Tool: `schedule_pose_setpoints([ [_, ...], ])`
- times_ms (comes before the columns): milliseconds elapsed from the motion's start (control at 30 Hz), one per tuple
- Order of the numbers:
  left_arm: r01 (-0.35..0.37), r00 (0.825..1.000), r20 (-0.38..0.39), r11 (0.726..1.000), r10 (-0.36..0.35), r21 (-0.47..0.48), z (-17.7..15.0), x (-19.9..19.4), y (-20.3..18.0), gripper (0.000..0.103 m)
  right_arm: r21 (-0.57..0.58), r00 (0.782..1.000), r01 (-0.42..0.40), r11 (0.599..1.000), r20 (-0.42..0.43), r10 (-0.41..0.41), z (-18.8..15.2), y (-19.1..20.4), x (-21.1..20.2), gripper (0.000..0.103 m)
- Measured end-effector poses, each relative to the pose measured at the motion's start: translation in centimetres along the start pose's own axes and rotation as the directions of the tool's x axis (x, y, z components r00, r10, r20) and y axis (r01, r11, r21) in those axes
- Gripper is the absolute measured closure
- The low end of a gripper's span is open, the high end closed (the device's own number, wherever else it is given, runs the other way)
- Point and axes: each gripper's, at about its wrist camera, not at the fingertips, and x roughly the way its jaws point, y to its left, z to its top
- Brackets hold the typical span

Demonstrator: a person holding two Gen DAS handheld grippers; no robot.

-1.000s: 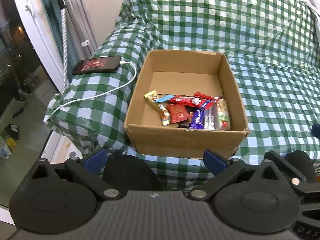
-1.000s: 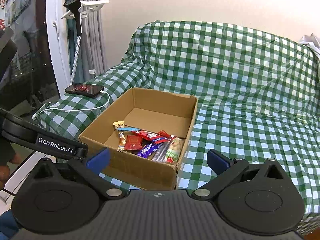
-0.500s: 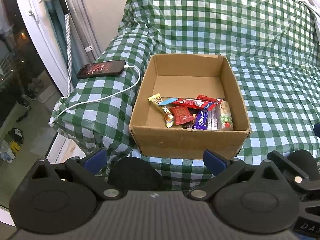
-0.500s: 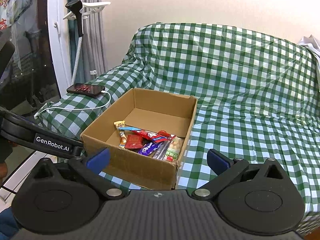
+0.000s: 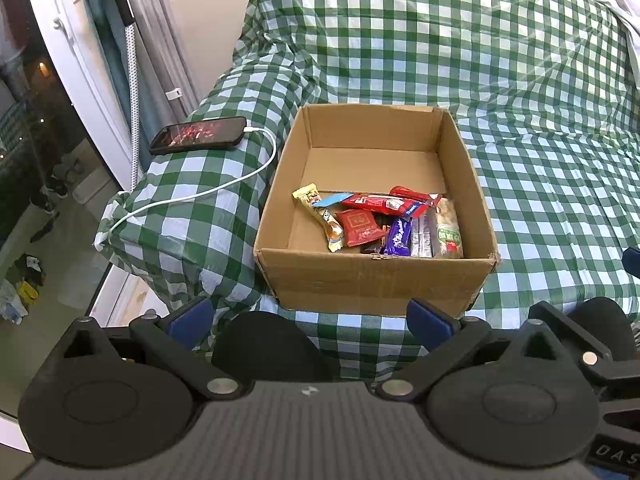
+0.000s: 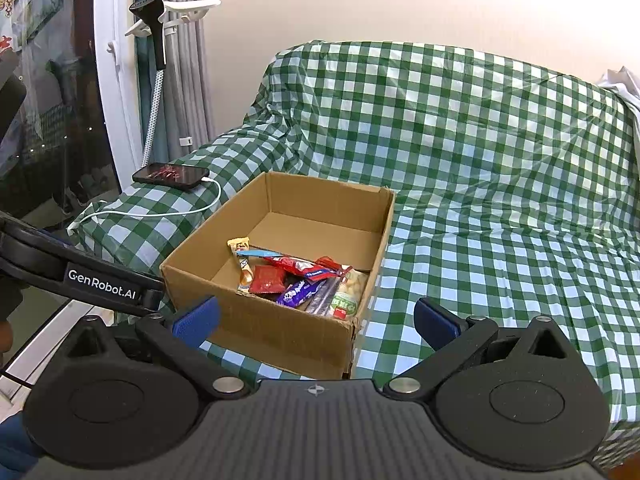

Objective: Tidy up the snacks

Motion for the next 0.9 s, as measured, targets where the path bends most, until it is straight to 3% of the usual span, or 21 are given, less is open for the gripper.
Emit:
schedule_pose_setpoints([
  [900,0.008,1.0,-0.02,1.0,-0.008,0.003,0.49,0.82,-0.2,0.0,0.007,1.0,0.005,1.0,-0.006,-0.005,0.07,-0.66,0.45,0.001],
])
